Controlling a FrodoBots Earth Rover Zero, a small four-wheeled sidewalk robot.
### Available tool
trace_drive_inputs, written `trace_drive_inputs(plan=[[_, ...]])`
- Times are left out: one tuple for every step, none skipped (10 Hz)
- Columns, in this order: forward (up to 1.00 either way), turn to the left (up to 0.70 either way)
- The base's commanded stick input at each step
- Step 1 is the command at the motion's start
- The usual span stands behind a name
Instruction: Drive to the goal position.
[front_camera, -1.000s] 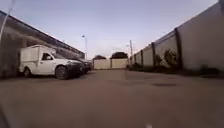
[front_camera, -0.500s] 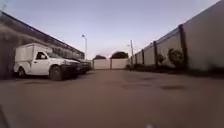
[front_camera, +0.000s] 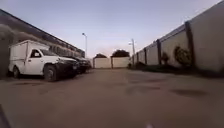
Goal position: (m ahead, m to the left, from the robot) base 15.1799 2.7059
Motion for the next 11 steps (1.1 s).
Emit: trace_drive_inputs(plan=[[1.0,0.0],[1.0,0.0],[1.0,0.0],[1.0,0.0],[1.0,0.0],[1.0,0.0],[1.0,0.0],[1.0,0.0],[1.0,0.0],[1.0,0.0],[1.0,0.0]])
